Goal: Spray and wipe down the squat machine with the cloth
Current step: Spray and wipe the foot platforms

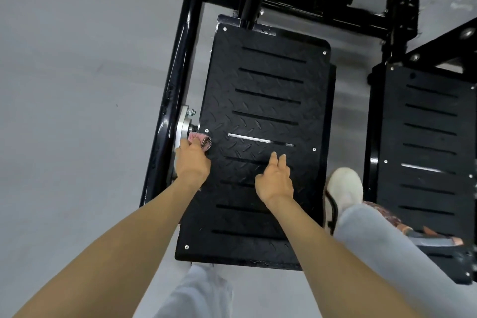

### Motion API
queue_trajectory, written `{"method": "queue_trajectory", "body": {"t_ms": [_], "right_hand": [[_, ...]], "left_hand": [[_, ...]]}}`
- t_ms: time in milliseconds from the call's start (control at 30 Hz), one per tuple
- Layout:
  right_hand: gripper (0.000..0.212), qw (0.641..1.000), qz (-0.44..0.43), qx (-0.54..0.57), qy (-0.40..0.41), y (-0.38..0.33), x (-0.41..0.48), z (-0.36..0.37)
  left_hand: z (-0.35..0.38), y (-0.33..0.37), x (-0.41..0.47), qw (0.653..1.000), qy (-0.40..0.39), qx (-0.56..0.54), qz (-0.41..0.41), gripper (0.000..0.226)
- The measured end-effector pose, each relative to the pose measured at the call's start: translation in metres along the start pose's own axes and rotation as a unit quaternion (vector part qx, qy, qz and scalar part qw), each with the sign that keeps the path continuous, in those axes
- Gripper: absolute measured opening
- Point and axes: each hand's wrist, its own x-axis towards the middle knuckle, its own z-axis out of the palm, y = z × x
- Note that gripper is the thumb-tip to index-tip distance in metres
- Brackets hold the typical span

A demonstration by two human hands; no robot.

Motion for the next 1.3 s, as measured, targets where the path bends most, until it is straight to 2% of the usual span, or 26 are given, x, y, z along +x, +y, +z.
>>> {"method": "queue_trajectory", "body": {"t_ms": [133, 400, 600, 867, 1033, 1300], "right_hand": [[0.072, 1.000, -0.006, 0.008, -0.007, -0.003, 0.012, 0.000], [0.074, 1.000, -0.012, -0.012, -0.003, 0.006, 0.044, -0.018], [0.073, 1.000, -0.017, 0.002, 0.018, -0.004, 0.083, -0.044], [0.076, 0.997, -0.065, -0.026, 0.023, -0.015, 0.110, -0.056], [0.075, 0.995, -0.083, -0.023, 0.044, -0.011, 0.125, -0.064], [0.066, 0.993, -0.063, -0.002, 0.103, -0.006, 0.147, -0.076]], "left_hand": [[-0.001, 0.005, 0.006, 1.000, 0.005, -0.005, -0.009, 0.036], [-0.006, 0.031, 0.027, 0.996, 0.046, -0.047, -0.053, 0.046], [-0.017, 0.056, 0.058, 0.994, 0.092, -0.048, -0.037, 0.045], [-0.038, 0.093, 0.098, 0.990, 0.131, -0.044, -0.036, 0.045], [-0.044, 0.113, 0.123, 0.984, 0.158, -0.056, -0.053, 0.046], [-0.065, 0.141, 0.163, 0.983, 0.169, -0.059, -0.030, 0.043]]}}
